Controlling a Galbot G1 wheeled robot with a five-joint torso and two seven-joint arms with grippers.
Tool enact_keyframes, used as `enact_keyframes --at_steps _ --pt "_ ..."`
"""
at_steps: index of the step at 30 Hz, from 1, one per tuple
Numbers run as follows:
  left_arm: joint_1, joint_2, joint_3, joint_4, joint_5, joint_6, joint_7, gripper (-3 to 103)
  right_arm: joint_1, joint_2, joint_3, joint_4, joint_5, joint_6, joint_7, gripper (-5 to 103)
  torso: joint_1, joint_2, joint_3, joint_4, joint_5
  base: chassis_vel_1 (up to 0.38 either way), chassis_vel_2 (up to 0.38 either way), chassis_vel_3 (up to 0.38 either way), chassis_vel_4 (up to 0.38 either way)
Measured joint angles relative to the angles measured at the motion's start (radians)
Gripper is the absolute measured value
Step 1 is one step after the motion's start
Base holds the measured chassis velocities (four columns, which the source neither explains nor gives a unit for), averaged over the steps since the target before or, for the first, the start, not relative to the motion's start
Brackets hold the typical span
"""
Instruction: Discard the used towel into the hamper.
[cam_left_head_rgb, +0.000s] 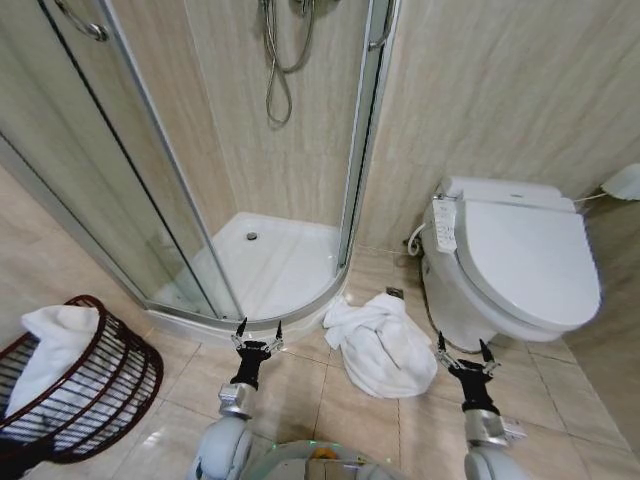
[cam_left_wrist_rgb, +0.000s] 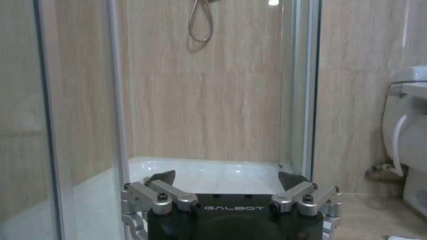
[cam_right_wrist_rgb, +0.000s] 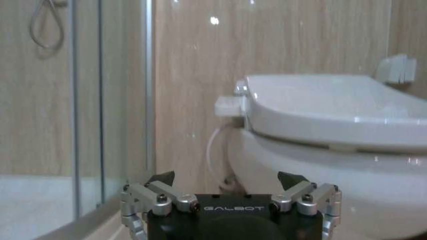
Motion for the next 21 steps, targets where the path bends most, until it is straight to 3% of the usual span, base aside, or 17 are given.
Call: enact_keyframes --at_steps 6,8,12,18,19,21 --pt "0.02 0.005 -0.001 -0.037 0.005 0.026 0.001 100 0.074 -0.036 0.0 -0.112 0.035 -0.048 0.011 100 0.0 0.0 0.0 0.0 0.0005 0.0 0.0 0.0 0.0" --pt "0.034 0.005 -0.003 -0.066 0.007 0.031 0.001 100 0.139 -0.089 -0.017 -0.207 0.074 -0.116 0.006 100 0.0 0.0 0.0 0.0 0.0002 0.0 0.0 0.0 0.0" --pt "0.036 0.004 -0.007 -0.079 0.008 0.034 0.0 100 0.19 -0.11 -0.036 -0.261 0.093 -0.16 -0.008 100 0.0 0.0 0.0 0.0 0.0002 0.0 0.0 0.0 0.0" --pt "0.06 0.005 -0.029 -0.144 0.008 0.037 -0.002 100 0.303 -0.151 -0.074 -0.352 0.097 -0.32 -0.101 100 0.0 0.0 0.0 0.0 0.0001 0.0 0.0 0.0 0.0" --pt "0.06 0.005 -0.029 -0.144 0.008 0.037 -0.002 100 0.303 -0.151 -0.074 -0.352 0.097 -0.32 -0.101 100 0.0 0.0 0.0 0.0 0.0001 0.0 0.0 0.0 0.0" --pt "0.068 0.006 -0.036 -0.164 0.008 0.036 -0.002 100 0.346 -0.16 -0.085 -0.377 0.082 -0.386 -0.166 100 0.0 0.0 0.0 0.0 0.0002 0.0 0.0 0.0 0.0"
